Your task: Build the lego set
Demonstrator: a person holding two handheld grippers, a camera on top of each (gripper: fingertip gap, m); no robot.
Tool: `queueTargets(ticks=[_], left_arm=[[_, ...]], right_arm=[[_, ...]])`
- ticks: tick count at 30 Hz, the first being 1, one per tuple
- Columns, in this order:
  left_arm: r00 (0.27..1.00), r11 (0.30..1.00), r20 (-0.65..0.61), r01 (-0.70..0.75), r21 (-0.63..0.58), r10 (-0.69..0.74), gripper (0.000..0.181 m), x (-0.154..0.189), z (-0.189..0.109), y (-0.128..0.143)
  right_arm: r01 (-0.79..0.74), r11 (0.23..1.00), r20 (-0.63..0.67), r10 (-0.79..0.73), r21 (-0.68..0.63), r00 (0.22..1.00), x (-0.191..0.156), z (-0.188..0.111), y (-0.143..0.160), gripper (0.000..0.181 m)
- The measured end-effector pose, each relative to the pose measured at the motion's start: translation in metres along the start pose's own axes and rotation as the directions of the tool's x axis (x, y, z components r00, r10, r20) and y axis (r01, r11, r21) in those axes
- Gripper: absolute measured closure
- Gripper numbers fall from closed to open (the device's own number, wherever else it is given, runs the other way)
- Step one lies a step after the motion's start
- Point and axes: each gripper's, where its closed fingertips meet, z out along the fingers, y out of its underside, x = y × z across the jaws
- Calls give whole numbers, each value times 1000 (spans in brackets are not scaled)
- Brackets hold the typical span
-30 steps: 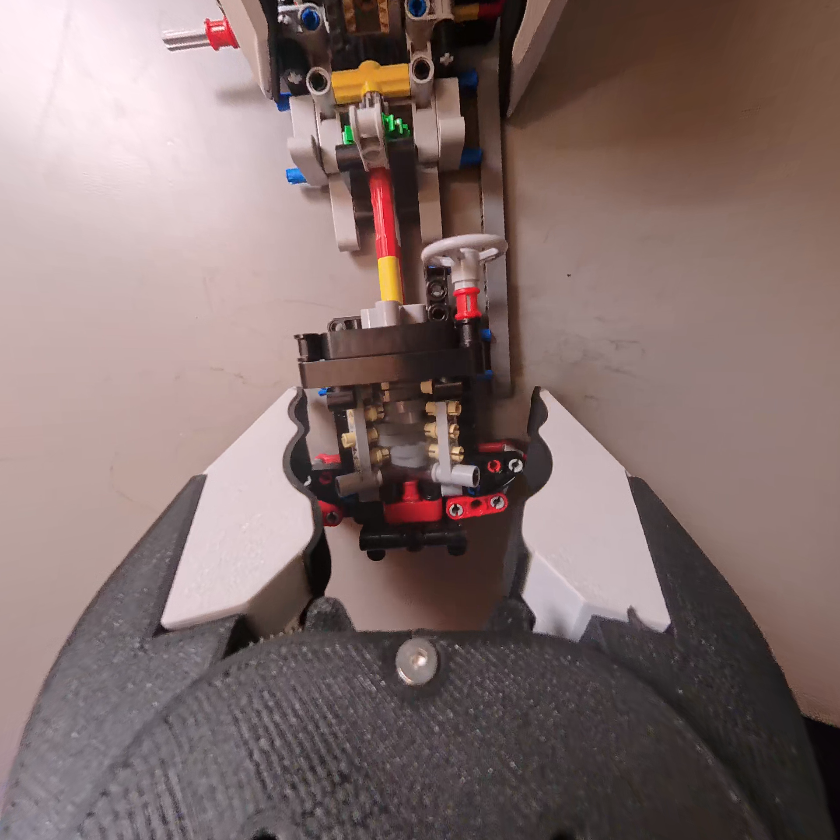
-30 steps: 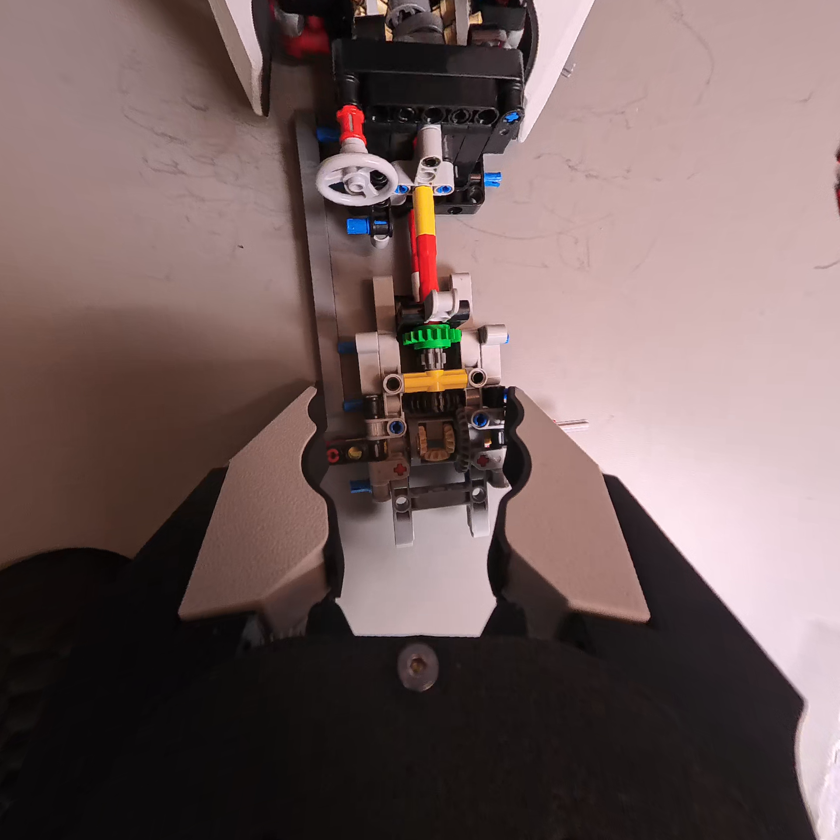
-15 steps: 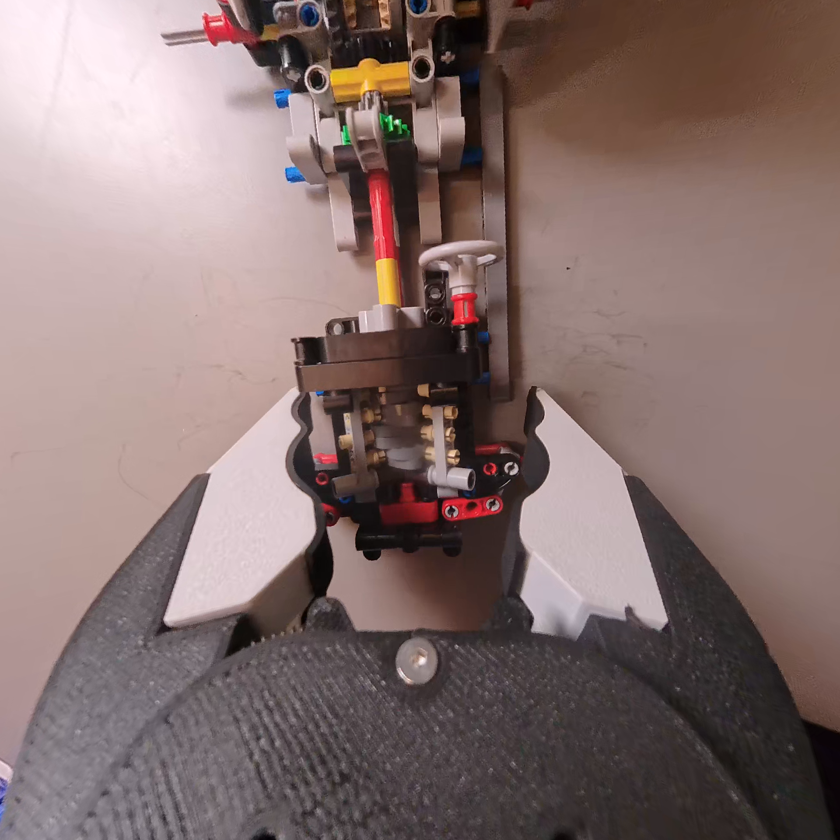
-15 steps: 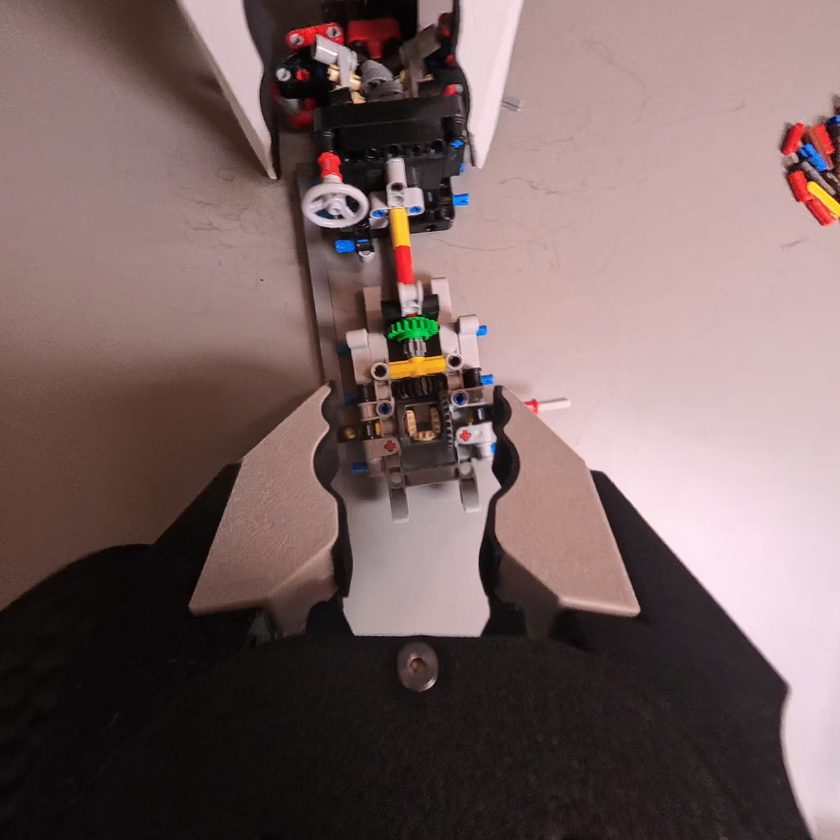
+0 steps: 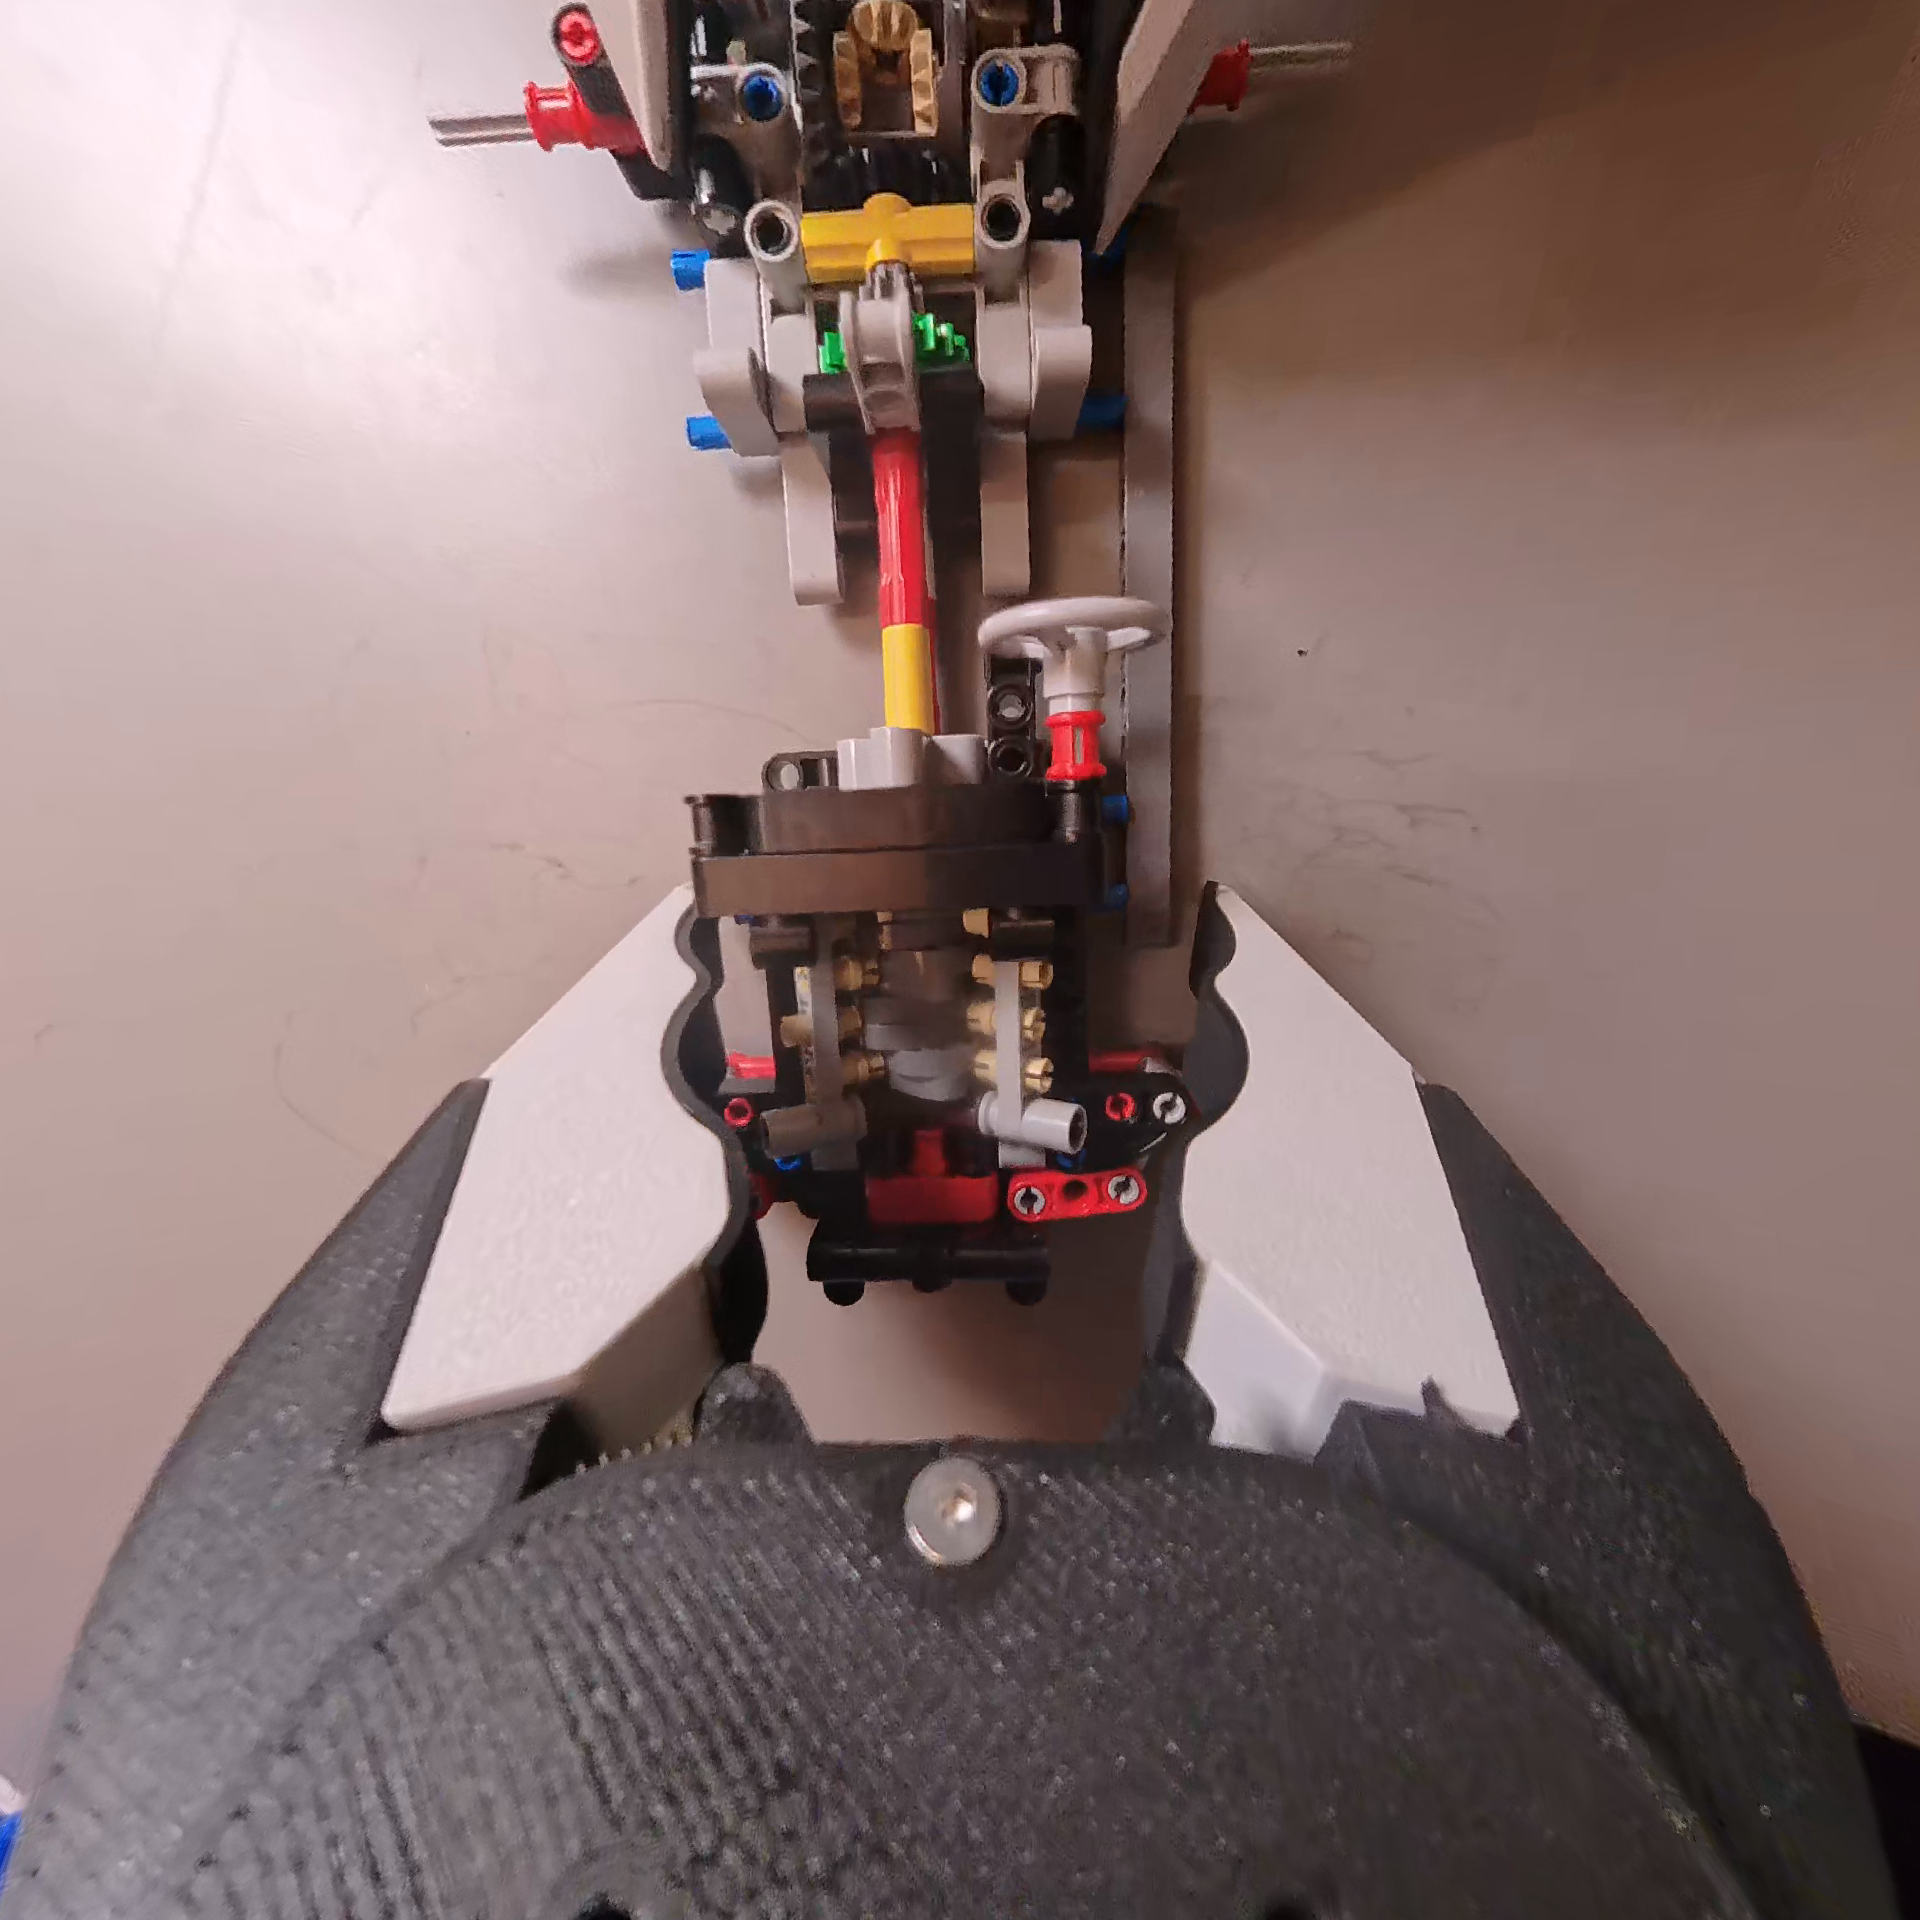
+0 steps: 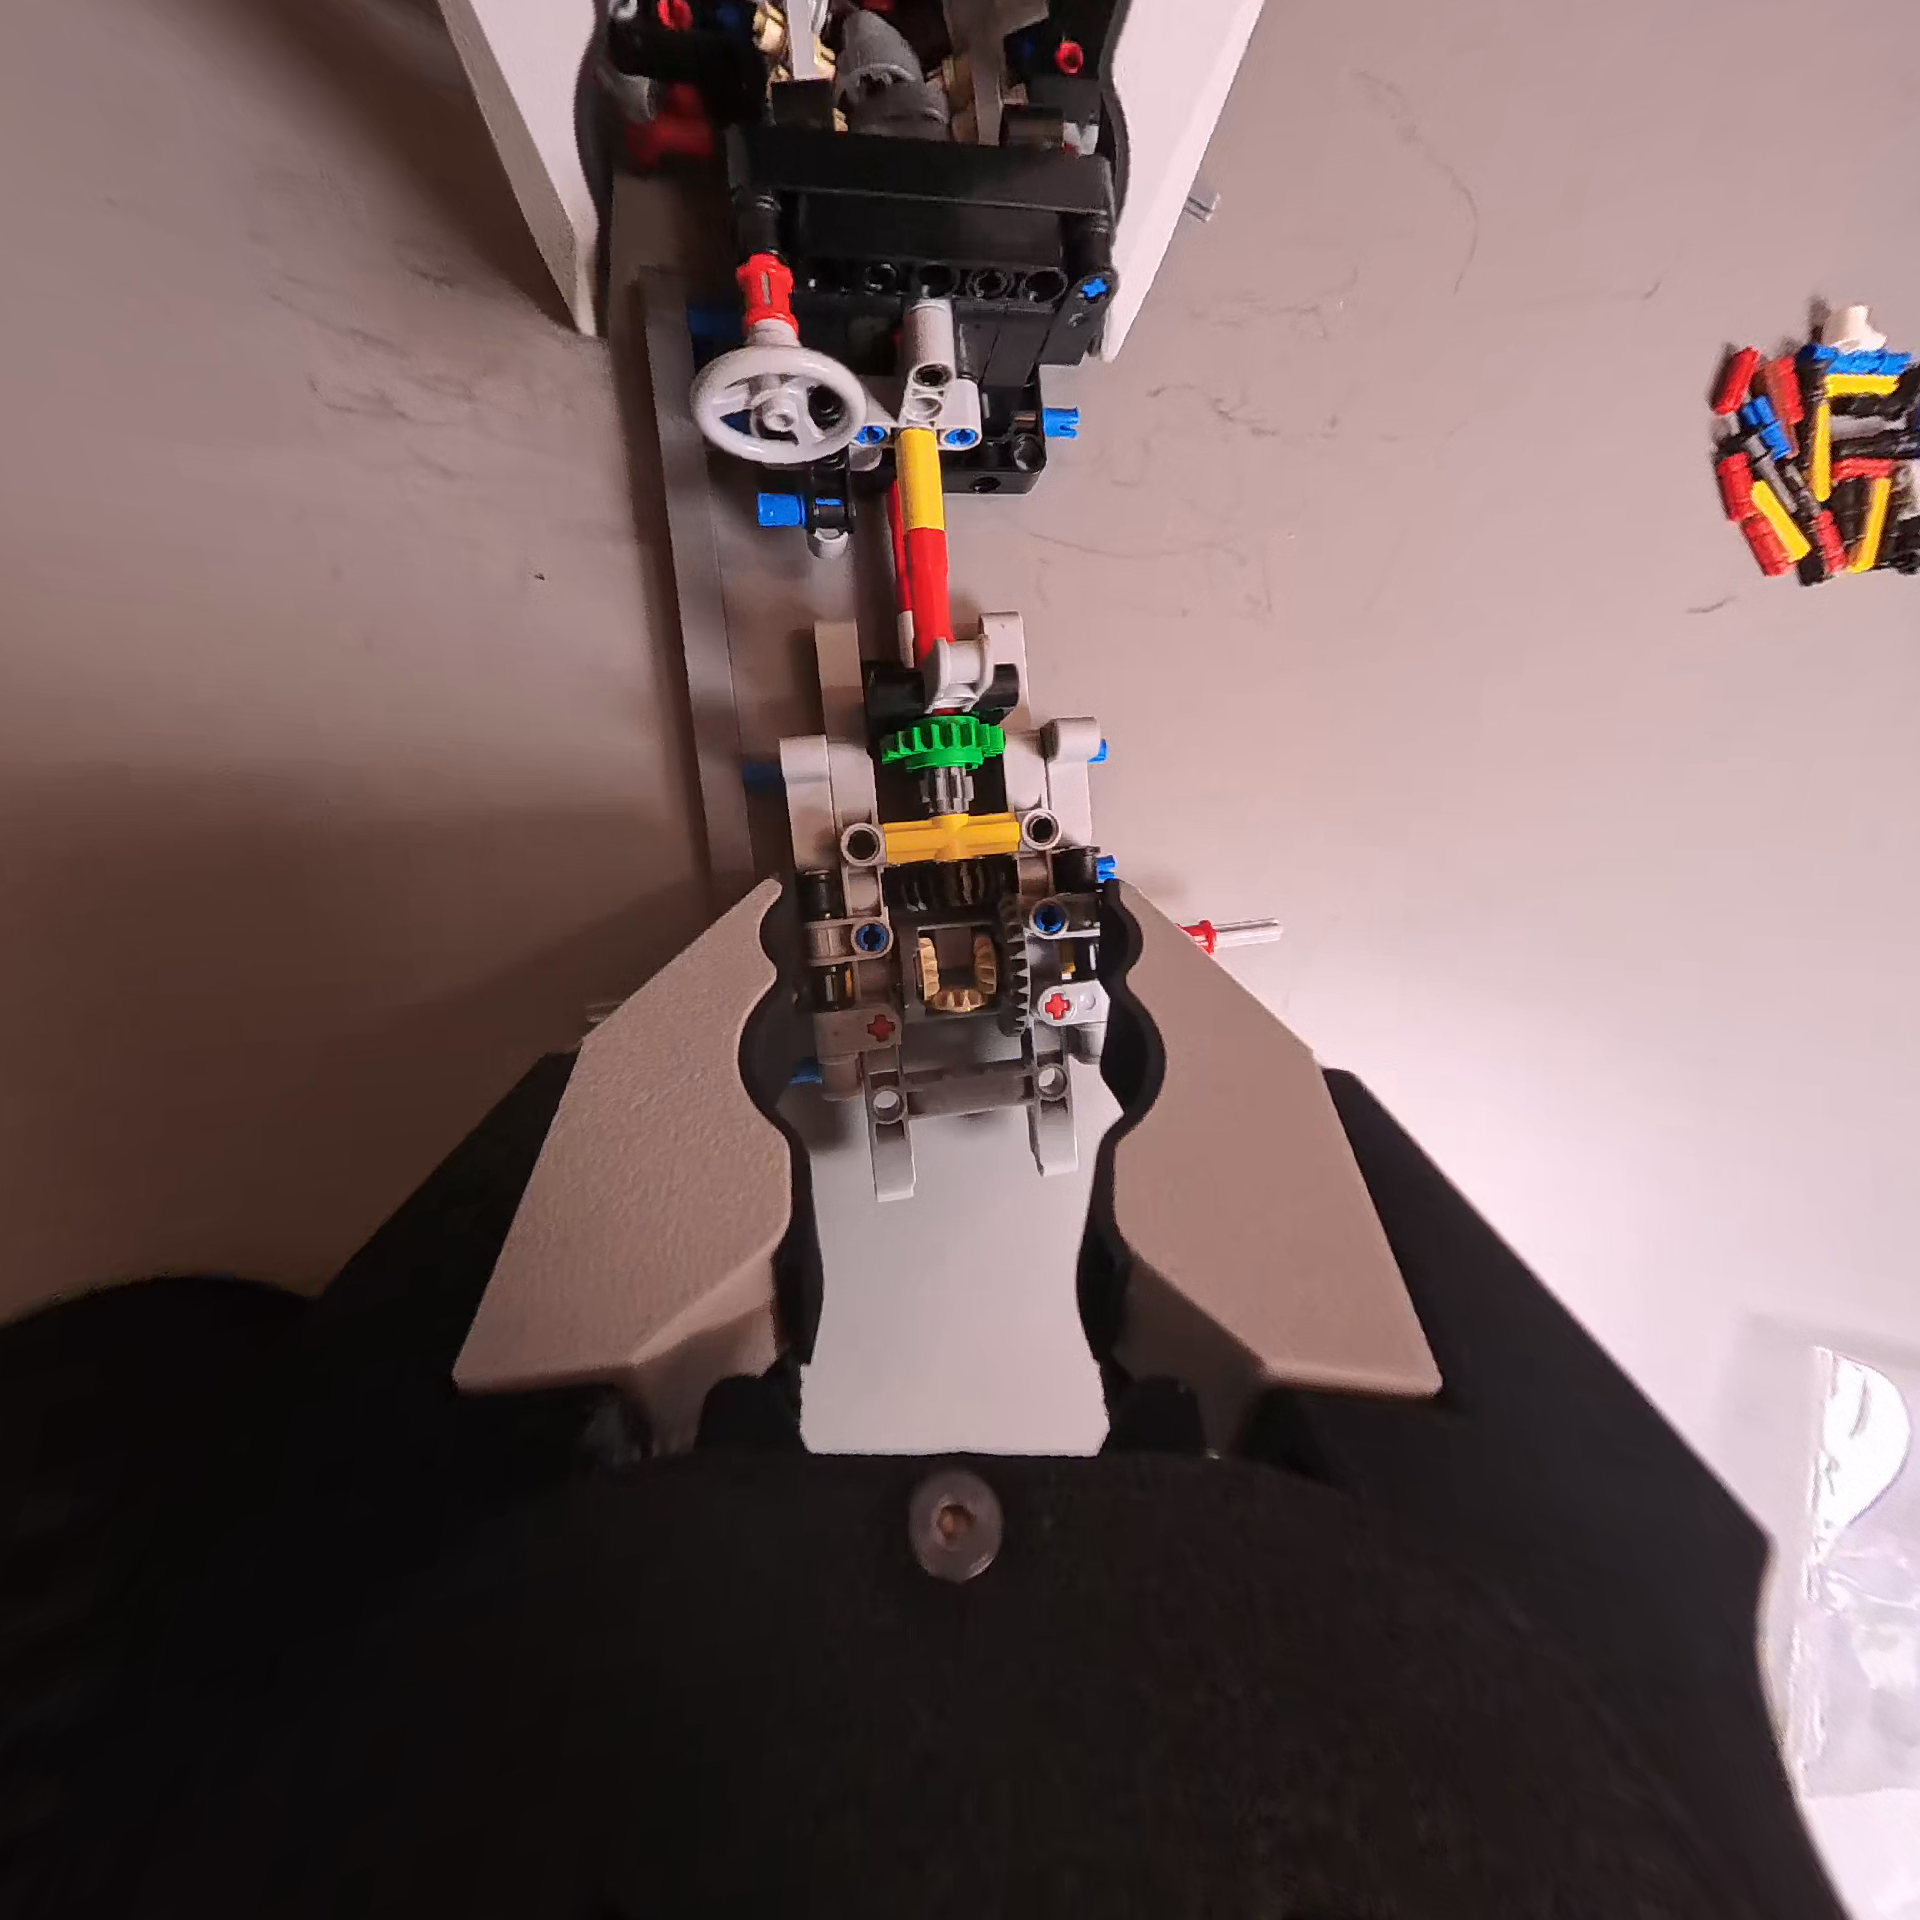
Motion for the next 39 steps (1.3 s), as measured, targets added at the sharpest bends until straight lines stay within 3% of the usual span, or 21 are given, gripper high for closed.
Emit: queueTargets(ticks=[9,39], left_arm=[[1000,1000,15,2,21,-2,96,0,0,-3],[999,999,49,16,40,-18,89,0,-2,-2]], right_arm=[[9,1000,-1,-9,-5,1000,-3,1,-3,128],[71,996,-79,-76,-62,994,1,0,-3,128]])
